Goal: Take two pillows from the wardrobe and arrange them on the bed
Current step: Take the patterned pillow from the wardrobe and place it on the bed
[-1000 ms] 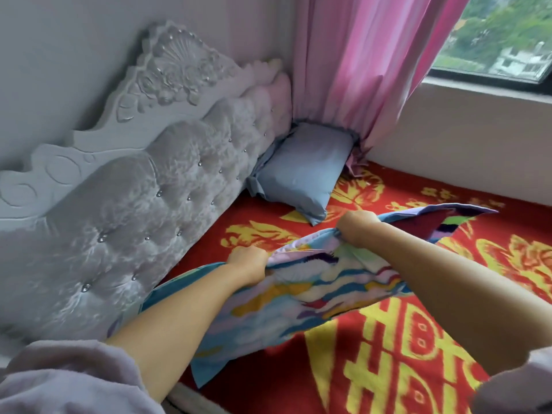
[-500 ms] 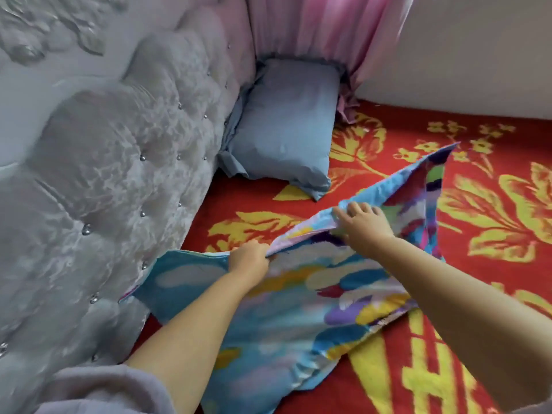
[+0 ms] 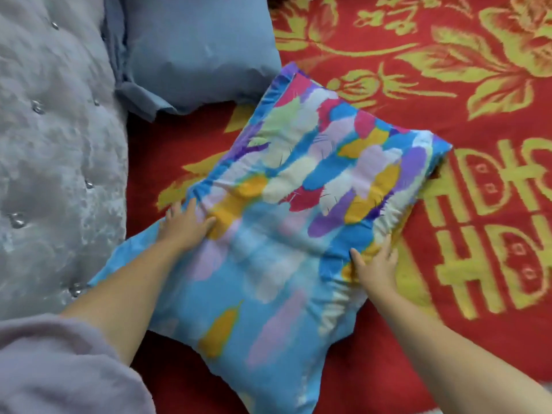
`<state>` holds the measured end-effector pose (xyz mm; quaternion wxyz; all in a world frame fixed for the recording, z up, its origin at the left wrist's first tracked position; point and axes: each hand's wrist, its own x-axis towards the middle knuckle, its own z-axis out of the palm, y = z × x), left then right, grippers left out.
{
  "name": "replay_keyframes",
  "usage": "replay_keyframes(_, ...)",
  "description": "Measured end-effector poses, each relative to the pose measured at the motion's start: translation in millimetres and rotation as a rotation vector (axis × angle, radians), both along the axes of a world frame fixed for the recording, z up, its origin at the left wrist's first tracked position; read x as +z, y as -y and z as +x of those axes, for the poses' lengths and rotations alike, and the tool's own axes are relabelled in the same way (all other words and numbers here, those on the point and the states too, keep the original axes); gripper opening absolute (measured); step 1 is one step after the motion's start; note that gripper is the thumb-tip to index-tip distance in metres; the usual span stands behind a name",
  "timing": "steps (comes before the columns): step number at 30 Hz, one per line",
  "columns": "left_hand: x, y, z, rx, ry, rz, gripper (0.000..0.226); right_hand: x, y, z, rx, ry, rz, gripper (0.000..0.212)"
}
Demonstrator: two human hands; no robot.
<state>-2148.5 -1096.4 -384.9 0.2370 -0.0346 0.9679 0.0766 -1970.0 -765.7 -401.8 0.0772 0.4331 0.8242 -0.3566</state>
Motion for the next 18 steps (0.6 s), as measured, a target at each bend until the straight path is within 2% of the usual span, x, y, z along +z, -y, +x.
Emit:
replay_keyframes(3,-9,-2,-27,0.112,0.077,0.09,0.089,-18,1,-4,-0.302,-0.141,-0.322,0.087)
replay_keyframes(6,-5,-7,-31,0.107,0.104,0.147,0.094,-29,3,-15,-0.495,-0.294,-0.539,0.056)
replay_keyframes(9,26,-16,-24,0.032,-0.03,0.239,0.078,-21,3,-21,-0.445,-0.373,-0.498,0.028)
replay_keyframes(12,70,-16,-1,0.045,-0.207,0.254,0.058,-2,0,-27,-0.391,-0.383,-0.459,0.029)
replay_keyframes(14,94,-5,23,0.104,-0.293,0.305,0.052,16,0,-39,-0.286,-0.397,-0.441,0.023)
replay_keyframes(16,109,11,50,0.212,-0.358,0.43,0.048,34,2,-57,-0.186,-0.436,-0.387,0.004)
replay_keyframes(18,115,27,76,0.357,-0.426,0.541,0.043,51,9,-77,-0.12,-0.516,-0.381,0.004)
